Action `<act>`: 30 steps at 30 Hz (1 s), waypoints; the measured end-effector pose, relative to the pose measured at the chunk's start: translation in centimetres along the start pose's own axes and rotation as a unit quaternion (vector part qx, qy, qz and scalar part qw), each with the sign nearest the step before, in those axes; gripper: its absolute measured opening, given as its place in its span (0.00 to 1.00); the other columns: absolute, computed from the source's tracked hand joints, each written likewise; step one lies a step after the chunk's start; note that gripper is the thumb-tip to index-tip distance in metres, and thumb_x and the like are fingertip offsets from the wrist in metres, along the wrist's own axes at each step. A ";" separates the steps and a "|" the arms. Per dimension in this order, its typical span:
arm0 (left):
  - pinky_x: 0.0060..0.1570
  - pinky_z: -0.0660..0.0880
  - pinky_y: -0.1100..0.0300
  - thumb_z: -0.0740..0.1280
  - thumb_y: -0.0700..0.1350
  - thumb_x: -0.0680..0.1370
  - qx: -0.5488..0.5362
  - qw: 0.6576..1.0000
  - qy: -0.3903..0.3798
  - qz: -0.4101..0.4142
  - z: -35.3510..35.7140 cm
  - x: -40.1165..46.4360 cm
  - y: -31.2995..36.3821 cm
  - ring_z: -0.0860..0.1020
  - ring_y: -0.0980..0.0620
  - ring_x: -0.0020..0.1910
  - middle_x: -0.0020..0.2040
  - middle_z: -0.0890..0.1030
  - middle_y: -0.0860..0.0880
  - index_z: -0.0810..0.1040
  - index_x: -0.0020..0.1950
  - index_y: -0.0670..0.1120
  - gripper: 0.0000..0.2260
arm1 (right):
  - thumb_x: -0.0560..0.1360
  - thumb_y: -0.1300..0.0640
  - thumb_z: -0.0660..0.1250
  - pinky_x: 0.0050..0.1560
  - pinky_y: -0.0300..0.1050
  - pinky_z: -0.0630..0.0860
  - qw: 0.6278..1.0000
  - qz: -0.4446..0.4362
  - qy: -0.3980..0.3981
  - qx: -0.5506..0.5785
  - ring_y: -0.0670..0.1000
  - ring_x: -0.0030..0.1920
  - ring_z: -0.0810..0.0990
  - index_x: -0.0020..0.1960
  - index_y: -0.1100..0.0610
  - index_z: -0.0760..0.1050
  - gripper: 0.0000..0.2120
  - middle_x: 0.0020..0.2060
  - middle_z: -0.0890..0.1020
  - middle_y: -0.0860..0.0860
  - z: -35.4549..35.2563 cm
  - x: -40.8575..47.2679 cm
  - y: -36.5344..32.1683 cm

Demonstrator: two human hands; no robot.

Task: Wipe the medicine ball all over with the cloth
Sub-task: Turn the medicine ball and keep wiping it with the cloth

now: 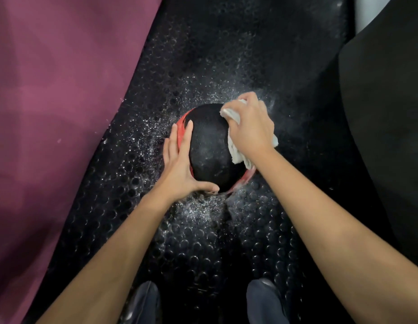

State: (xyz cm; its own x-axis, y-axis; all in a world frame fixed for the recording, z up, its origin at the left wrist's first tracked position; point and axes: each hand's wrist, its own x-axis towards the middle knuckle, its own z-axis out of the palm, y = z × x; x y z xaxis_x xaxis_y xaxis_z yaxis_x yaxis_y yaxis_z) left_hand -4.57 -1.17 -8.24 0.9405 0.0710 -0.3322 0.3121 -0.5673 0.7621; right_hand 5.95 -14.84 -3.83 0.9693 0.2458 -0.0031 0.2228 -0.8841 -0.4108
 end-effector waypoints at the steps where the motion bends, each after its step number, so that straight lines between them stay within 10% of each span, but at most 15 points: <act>1: 0.72 0.47 0.36 0.84 0.54 0.55 0.002 1.000 0.005 -0.003 0.1 0.4 0.3 0.36 0.46 0.77 0.77 0.31 0.55 0.34 0.73 0.66 0.66 | 0.80 0.56 0.60 0.42 0.45 0.64 1.000 -0.003 0.000 -0.016 0.51 0.57 0.67 0.54 0.47 0.78 0.09 0.59 0.70 0.47 0.0 0.5 0.0; 9: 0.74 0.46 0.38 0.84 0.54 0.54 -0.012 1.000 0.022 -0.012 0.4 0.6 0.1 0.36 0.45 0.77 0.78 0.33 0.53 0.37 0.76 0.64 0.66 | 0.67 0.68 0.65 0.31 0.41 0.59 0.983 -0.145 0.090 -0.066 0.52 0.45 0.64 0.49 0.53 0.80 0.16 0.52 0.77 0.54 1.8 -6.0 0.3; 25: 0.74 0.46 0.41 0.84 0.52 0.56 -0.012 0.998 0.038 -0.044 0.7 1.0 1.8 0.37 0.43 0.77 0.78 0.34 0.51 0.38 0.78 0.61 0.66 | 0.76 0.62 0.62 0.38 0.45 0.65 0.998 -0.010 0.061 0.001 0.53 0.53 0.69 0.51 0.48 0.78 0.11 0.57 0.72 0.50 0.2 -2.4 -0.2; 30: 0.75 0.48 0.38 0.84 0.53 0.56 -0.005 0.998 0.041 -0.046 0.4 0.8 1.4 0.39 0.43 0.77 0.78 0.35 0.51 0.37 0.77 0.61 0.66 | 0.67 0.69 0.65 0.41 0.48 0.70 0.989 -0.124 0.076 0.002 0.53 0.48 0.67 0.51 0.52 0.79 0.17 0.54 0.73 0.52 1.1 -6.5 0.9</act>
State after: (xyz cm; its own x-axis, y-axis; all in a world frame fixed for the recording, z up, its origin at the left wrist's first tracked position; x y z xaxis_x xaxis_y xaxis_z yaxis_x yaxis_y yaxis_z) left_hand -3.47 -2.30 -7.64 0.9155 0.1894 -0.3548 0.3985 -0.5477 0.7357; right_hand -0.31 -16.77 -5.22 0.8892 0.3923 0.2355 0.4560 -0.8022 -0.3854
